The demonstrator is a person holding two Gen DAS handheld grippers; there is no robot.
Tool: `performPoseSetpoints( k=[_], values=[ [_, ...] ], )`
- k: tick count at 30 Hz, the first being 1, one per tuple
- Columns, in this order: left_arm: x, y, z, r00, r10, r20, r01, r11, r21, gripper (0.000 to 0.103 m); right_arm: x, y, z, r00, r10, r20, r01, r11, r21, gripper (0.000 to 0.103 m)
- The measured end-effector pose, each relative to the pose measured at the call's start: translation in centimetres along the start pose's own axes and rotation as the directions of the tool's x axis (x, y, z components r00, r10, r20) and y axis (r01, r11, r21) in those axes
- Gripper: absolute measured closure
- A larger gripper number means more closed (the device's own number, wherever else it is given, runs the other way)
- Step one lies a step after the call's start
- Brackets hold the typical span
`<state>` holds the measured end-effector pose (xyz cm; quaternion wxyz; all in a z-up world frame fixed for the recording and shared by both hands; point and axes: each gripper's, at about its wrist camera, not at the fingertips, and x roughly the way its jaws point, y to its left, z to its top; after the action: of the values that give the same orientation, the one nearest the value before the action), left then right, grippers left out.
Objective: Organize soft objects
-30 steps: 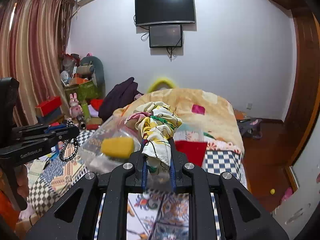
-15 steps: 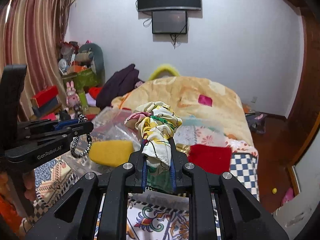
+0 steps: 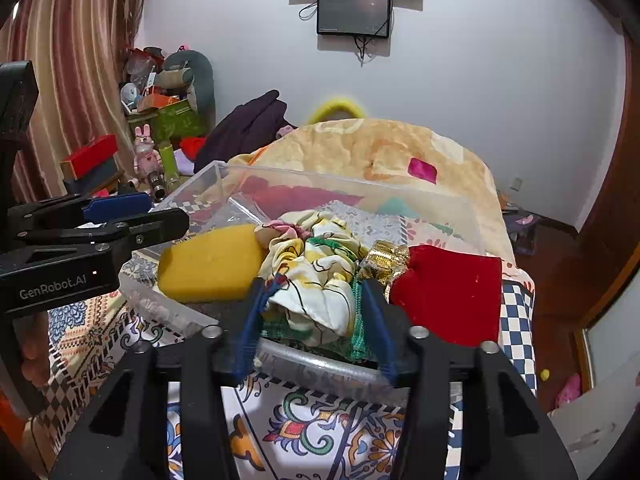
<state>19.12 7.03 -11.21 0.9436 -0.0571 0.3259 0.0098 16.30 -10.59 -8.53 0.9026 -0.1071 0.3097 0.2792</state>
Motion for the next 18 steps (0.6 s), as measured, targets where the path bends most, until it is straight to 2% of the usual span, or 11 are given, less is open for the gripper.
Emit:
performPoseSetpoints(
  k=[4,9,15,18],
  values=[
    [-1.9,-0.4,0.4,0.999,-0.018,0.039,0.017,1.000,0.004,0.048,-1.2,-0.2,0.4,1.000,0.012,0.019,-0.012,1.000,0.013,0.051],
    [-5.4,-1.3,1.3,0.992,-0.033,0.126,0.031,0.999,0.023,0.047,-4.0,-0.2,1.3,0.995,0.026,0.092,-0.027,1.000,0.016,0.049],
    [-10.1,-3.0,2.4,0.969,-0.050,0.244,0.037,0.998,0.058,0.046,-8.9,-0.4,2.7,0.974,0.014,0.228,-0.020,1.000,0.023,0.047],
    [-12.5,-3.9,2.6,0.951,-0.047,0.307,0.024,0.997,0.078,0.039,-10.7,-0.4,3.1,0.960,0.012,0.279,-0.023,0.999,0.036,0.047]
  ],
)
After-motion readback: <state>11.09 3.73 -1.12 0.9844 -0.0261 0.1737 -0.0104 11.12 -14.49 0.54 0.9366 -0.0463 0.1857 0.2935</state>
